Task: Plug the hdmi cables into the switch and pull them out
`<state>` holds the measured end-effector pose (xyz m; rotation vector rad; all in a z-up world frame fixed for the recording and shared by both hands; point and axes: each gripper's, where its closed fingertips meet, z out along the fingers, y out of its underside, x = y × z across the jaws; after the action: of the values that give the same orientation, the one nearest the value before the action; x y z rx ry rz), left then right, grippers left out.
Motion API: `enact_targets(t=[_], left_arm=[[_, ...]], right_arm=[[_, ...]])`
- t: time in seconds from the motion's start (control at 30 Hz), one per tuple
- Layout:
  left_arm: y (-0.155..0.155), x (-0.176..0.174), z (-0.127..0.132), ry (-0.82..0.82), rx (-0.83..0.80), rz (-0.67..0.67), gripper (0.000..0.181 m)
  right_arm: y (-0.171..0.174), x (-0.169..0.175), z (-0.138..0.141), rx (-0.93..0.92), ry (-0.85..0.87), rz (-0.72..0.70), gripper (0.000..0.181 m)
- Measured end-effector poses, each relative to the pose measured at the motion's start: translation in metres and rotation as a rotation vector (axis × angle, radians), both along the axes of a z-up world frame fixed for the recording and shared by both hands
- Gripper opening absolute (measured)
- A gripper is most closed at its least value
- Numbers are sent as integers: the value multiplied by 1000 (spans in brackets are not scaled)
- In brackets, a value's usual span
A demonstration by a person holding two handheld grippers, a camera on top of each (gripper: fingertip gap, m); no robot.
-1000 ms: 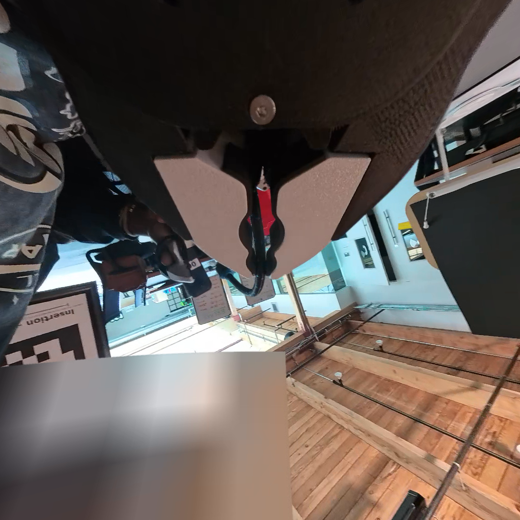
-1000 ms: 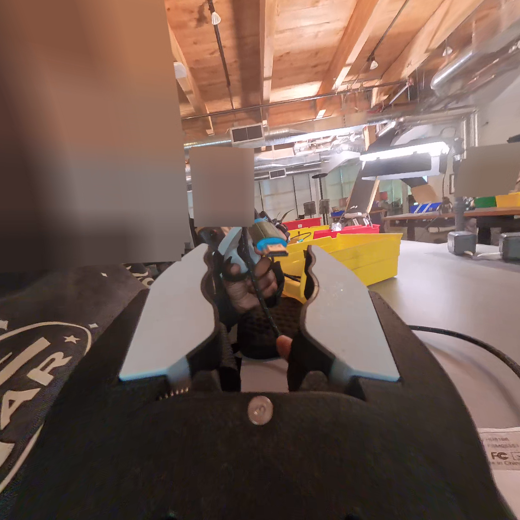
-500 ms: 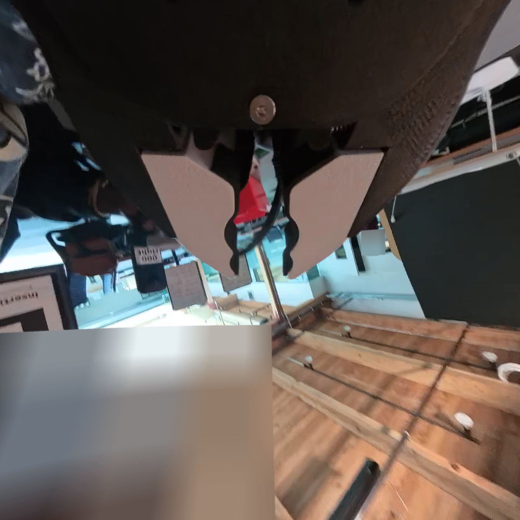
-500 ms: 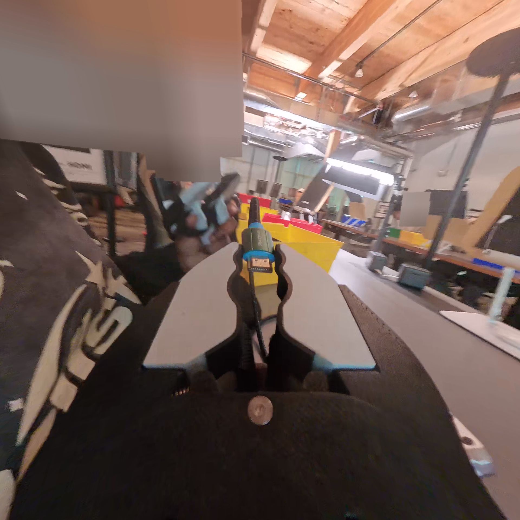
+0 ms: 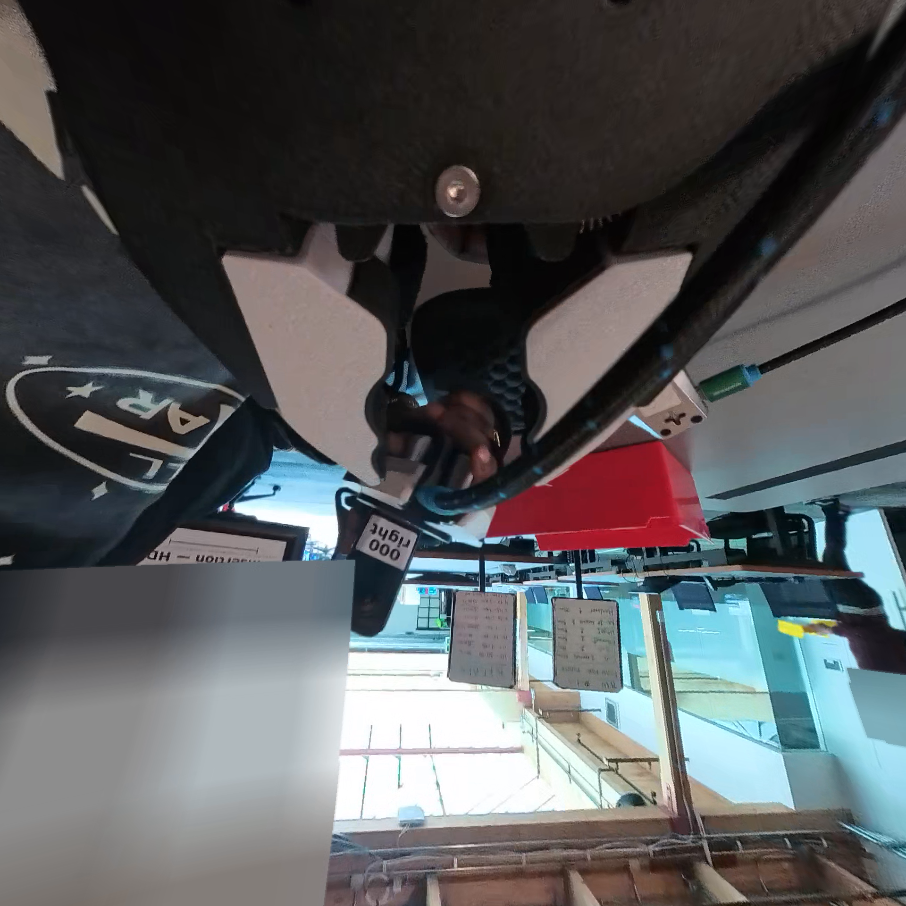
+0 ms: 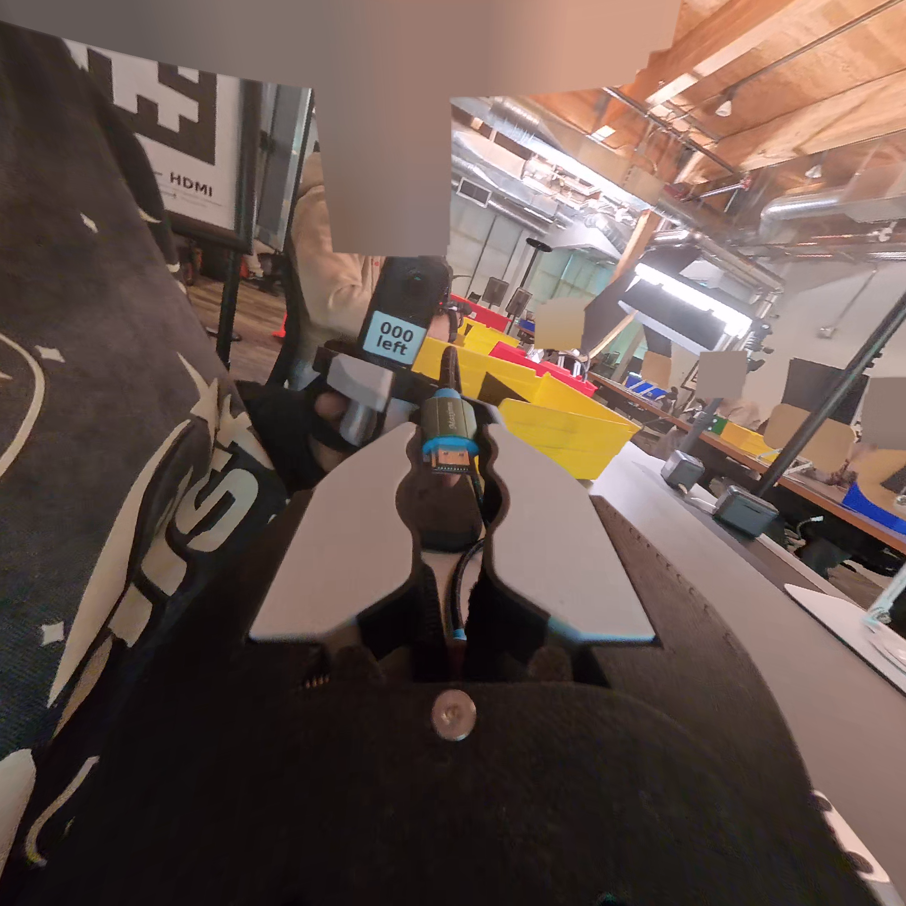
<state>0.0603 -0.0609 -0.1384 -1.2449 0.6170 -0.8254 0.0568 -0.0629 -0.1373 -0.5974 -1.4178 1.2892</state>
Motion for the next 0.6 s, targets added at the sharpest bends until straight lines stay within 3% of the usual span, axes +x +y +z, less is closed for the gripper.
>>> enact_targets(t=[0.2,0.6], left_arm=[[-10,11,-6,61,37,-64,35],[-12,1,2,-25,47,-89,10]], right_arm=[[-7,-4,-9,66,-44,-6,22],[-9,-5,-16,67,-85,14,22]])
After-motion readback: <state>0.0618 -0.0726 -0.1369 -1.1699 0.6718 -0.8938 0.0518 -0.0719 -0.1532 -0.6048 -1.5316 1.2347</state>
